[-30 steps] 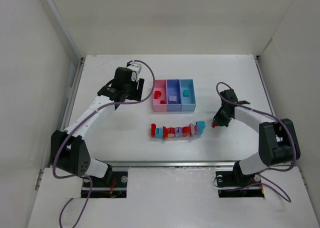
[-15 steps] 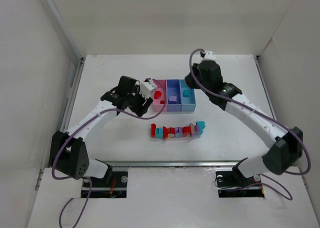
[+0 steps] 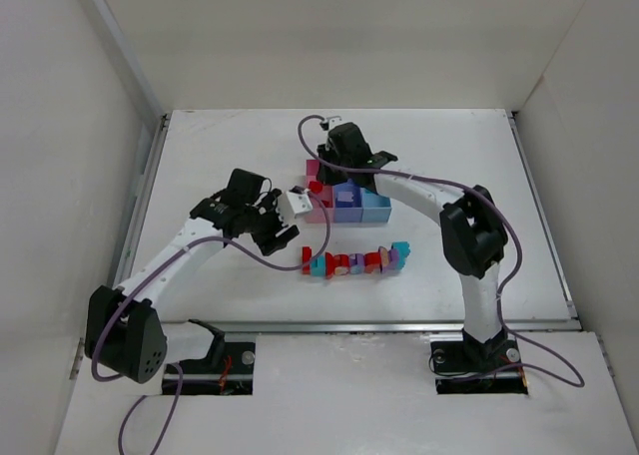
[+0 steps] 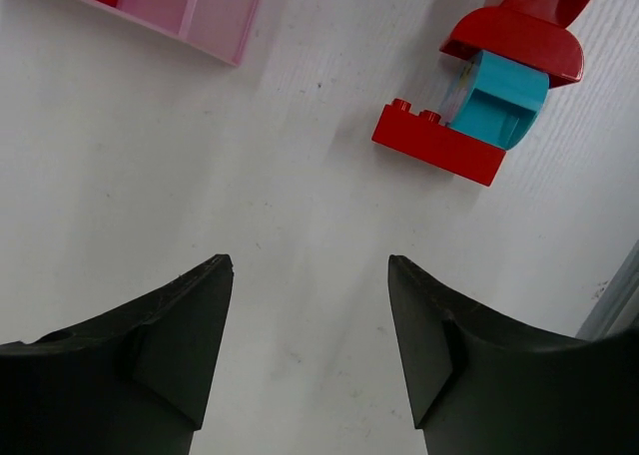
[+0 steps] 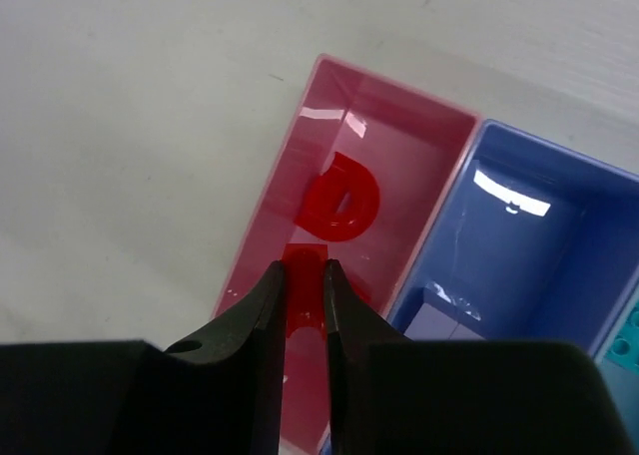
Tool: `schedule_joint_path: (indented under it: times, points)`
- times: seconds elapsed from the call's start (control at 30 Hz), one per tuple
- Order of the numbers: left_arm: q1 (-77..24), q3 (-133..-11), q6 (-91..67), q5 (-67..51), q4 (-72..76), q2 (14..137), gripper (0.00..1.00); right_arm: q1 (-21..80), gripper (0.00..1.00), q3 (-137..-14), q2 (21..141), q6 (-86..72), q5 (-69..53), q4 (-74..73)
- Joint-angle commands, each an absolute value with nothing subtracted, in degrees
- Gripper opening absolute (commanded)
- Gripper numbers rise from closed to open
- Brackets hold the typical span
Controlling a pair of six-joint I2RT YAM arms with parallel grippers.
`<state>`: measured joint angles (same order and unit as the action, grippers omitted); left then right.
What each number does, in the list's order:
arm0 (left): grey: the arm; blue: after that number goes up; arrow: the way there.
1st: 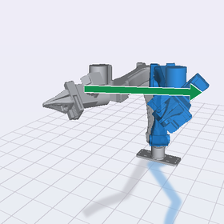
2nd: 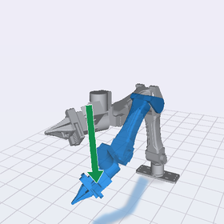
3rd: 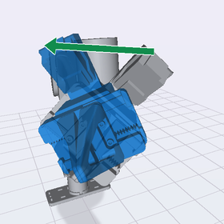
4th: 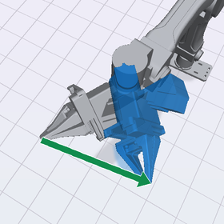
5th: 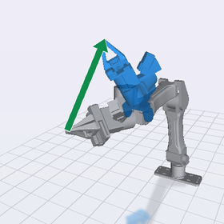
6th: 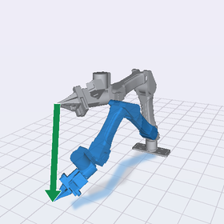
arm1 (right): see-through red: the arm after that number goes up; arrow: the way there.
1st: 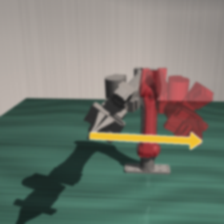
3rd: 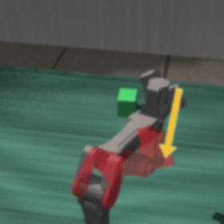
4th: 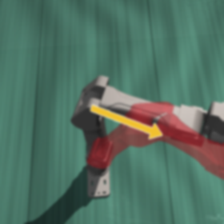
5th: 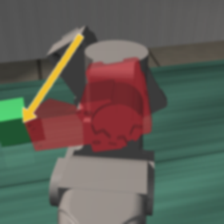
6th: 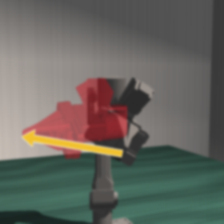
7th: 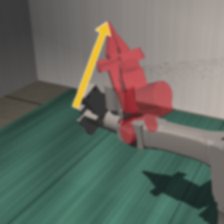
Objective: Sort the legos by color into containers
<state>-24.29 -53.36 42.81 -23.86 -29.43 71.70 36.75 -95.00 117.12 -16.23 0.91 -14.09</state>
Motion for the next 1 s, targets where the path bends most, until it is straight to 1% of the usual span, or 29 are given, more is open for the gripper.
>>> schedule_joint_path:
  times: [0.0, 0.03, 0.07, 0.1, 0.13, 0.23, 0.27, 0.33, 0.37, 0.4, 0.47, 0.57, 0.6, 0.63, 0.7, 0.73, 0.77, 0.83, 0.87, 0.97]
  points:
    - [-24.26, -53.00, 45.09, -26.54, -30.59, 69.26, 0.62, 37.71, 0.00, -99.49, 115.57, -14.50, -2.55, -12.92]
    - [-24.26, -53.00, 45.09, -26.54, -30.59, 69.26, 0.63, 37.71, 0.06, -100.10, 115.58, -14.50, -2.55, -13.44]
    - [-24.26, -53.00, 45.09, -26.54, -30.59, 69.26, 0.63, 37.71, 0.18, -100.63, 116.10, -14.50, -2.55, -14.06]
    - [-24.26, -53.00, 45.09, -26.54, -30.59, 69.26, 0.66, 37.71, 0.32, -100.63, 116.71, -14.50, -2.55, -14.58]
    - [-24.26, -53.00, 45.09, -26.54, -30.59, 69.26, 0.69, 37.71, 0.54, -101.50, 116.72, -14.50, -3.07, -16.07]
    - [-24.79, -54.39, 45.09, -26.54, -30.59, 70.48, 0.76, 37.71, 0.67, -102.74, 117.51, -13.36, -5.36, -17.48]
    - [-25.31, -55.10, 45.09, -26.54, -31.63, 70.49, 0.83, 37.71, 0.74, -102.74, 117.51, -13.36, -5.36, -18.01]
    - [-26.10, -56.86, 46.58, -28.73, -34.53, 72.42, 0.91, 37.71, 0.78, -102.74, 116.20, -13.36, -4.84, -18.02]
    - [-26.97, -58.78, 47.10, -29.35, -35.41, 73.03, 0.98, 37.71, 0.78, -102.74, 116.19, -13.36, -4.31, -18.02]
    - [-27.50, -59.76, 47.63, -29.36, -36.03, 73.65, 1.00, 37.71, 0.78, -102.74, 114.54, -13.36, -3.61, -19.32]
    - [-29.35, -62.47, 47.64, -30.93, -36.65, 75.49, 1.00, 36.48, 0.78, -103.27, 112.86, -14.32, -2.30, -21.00]
    - [-33.64, -66.17, 48.25, -31.64, -35.87, 79.26, 1.00, 31.48, 0.79, -97.67, 105.49, -18.53, -4.47, -21.71]
    - [-34.97, -69.66, 48.25, -32.42, -35.86, 80.67, 1.00, 27.55, 0.81, -94.95, 102.95, -19.50, -7.61, -20.49]
    - [-36.29, -71.70, 48.25, -33.04, -35.86, 82.25, 1.00, 25.51, 0.81, -89.01, 97.53, -20.29, -8.95, -18.91]
    - [-40.24, -77.39, 47.55, -33.57, -35.86, 87.43, 1.00, 21.64, 0.84, -83.35, 92.40, -21.01, -10.37, -18.37]
    - [-41.65, -79.00, 47.55, -33.57, -35.86, 89.10, 1.00, 18.75, 0.88, -78.71, 90.11, -21.01, -9.67, -18.37]
    - [-43.05, -80.06, 47.55, -33.57, -35.86, 92.17, 1.00, 17.42, 0.89, -76.84, 86.17, -20.14, -9.06, -19.50]
    - [-46.57, -81.47, 48.08, -32.62, -35.33, 95.00, 1.00, 14.95, 0.91, -73.93, 83.16, -19.60, -7.66, -21.17]
    - [-47.71, -82.26, 48.08, -31.91, -34.64, 96.31, 1.00, 14.94, 0.93, -71.57, 80.80, -18.90, -7.12, -21.18]
    - [-50.53, -82.79, 47.55, -30.15, -33.14, 101.15, 1.00, 14.15, 0.94, -67.69, 77.36, -18.90, -6.42, -21.18]
